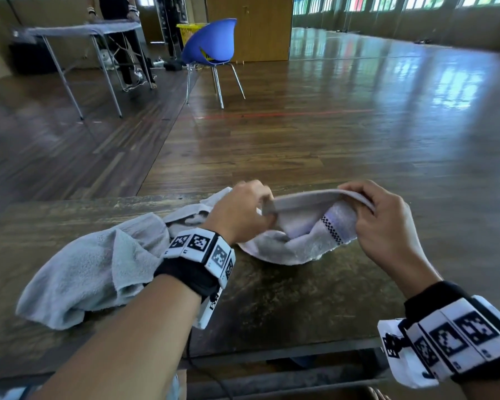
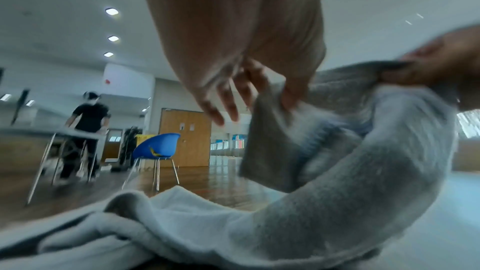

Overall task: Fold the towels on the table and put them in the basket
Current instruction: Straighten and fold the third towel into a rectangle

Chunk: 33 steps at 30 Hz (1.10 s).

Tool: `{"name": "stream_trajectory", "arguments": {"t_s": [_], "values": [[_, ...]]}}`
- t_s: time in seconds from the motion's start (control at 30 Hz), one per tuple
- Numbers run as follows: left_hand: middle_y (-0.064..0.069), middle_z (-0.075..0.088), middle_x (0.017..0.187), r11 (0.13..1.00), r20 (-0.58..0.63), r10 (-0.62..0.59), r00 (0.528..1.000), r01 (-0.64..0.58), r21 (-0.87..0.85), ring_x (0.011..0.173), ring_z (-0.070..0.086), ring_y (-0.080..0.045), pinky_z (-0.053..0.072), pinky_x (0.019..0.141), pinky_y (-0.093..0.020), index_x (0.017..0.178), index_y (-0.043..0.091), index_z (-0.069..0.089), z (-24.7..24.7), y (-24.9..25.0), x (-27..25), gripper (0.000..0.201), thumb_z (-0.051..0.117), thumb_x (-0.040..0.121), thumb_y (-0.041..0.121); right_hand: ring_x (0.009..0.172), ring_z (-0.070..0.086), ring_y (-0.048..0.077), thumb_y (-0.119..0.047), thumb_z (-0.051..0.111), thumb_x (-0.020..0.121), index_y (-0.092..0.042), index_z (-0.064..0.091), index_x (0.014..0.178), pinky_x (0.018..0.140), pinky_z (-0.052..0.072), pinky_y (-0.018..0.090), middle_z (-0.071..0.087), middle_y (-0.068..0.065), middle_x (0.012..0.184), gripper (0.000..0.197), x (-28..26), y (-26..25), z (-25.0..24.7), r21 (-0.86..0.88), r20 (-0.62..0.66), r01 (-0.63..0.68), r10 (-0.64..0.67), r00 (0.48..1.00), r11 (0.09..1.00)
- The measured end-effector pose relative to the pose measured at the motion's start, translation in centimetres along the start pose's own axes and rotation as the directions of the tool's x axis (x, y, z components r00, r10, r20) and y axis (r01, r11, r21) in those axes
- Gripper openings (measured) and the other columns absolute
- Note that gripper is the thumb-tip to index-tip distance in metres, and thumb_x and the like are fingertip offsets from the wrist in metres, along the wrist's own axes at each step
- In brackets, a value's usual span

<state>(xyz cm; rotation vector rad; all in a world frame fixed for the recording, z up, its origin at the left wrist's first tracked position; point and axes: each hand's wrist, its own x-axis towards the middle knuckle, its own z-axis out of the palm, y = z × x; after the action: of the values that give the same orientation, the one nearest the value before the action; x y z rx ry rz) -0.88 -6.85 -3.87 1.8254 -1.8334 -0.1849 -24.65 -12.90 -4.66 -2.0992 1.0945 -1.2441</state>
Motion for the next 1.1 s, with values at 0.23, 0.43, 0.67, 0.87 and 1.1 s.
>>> {"name": "stream_trajectory", "arguments": {"t_s": [0.23,0.43,0.67,0.87,1.1], "values": [[0.005,0.049,0.061,0.933,-0.465,-0.032,0.885,-0.140,-0.331,0.053,0.044,-0.011,0.038,0.050,-0.025,0.079,0.013,0.046,-3.3,1.3,0.3,0.018,0.063,0.082,0.013,0.053,0.064,0.024,-0.047,0.048,0.100,-0.011,0.058,0.066,0.054,0.049,0.033,0.064,-0.003,0.052,0.050,0.8,1.1,-0.3,-0.166,0.016,-0.275,0.281,0.959,0.947],[0.003,0.054,0.059,0.989,-0.028,-0.046,0.999,0.049,0.142,0.063,0.060,-0.022,0.040,0.054,-0.031,0.064,0.021,0.052,-7.6,-0.1,1.0,0.039,0.063,0.094,0.043,0.053,0.072,0.037,-0.039,0.042,0.106,-0.012,0.062,0.092,0.043,0.056,0.036,0.070,0.019,0.074,0.036,3.6,-2.1,-0.8,0.228,0.304,-0.643,0.574,0.760,0.731],[-0.012,0.066,0.081,0.998,-0.451,0.028,0.892,0.002,0.067,0.076,0.058,-0.028,0.049,0.073,-0.041,0.076,0.015,0.066,-18.9,6.0,4.6,0.022,0.052,0.093,0.014,0.099,0.071,0.031,-0.029,0.062,0.091,-0.036,0.075,0.102,0.088,0.058,0.053,0.076,0.005,0.102,0.018,11.8,-9.2,-5.8,0.320,-0.023,-0.012,0.020,1.000,0.947],[-0.018,0.068,0.078,0.974,-0.566,0.112,0.817,-0.203,-0.101,0.067,0.055,-0.018,0.044,0.059,-0.036,0.088,0.002,0.069,-20.1,6.9,-1.2,0.016,0.053,0.088,0.006,0.088,0.064,-0.007,-0.066,0.056,0.091,-0.050,0.071,0.112,0.084,0.051,0.016,0.073,-0.027,0.095,0.031,6.3,-10.7,-8.9,0.301,-0.038,0.211,-0.209,0.977,0.930],[0.012,0.053,0.056,0.989,0.366,-0.142,0.920,0.145,0.020,0.055,0.046,-0.006,0.037,0.058,-0.023,0.066,0.034,0.069,-12.1,0.8,-7.6,0.032,0.062,0.091,0.054,0.046,0.032,0.001,-0.026,0.060,0.101,-0.027,0.049,0.049,0.050,0.027,0.025,0.037,-0.013,0.049,0.053,-2.4,-2.0,-7.8,-0.091,0.493,-0.074,0.110,0.863,0.993]]}}
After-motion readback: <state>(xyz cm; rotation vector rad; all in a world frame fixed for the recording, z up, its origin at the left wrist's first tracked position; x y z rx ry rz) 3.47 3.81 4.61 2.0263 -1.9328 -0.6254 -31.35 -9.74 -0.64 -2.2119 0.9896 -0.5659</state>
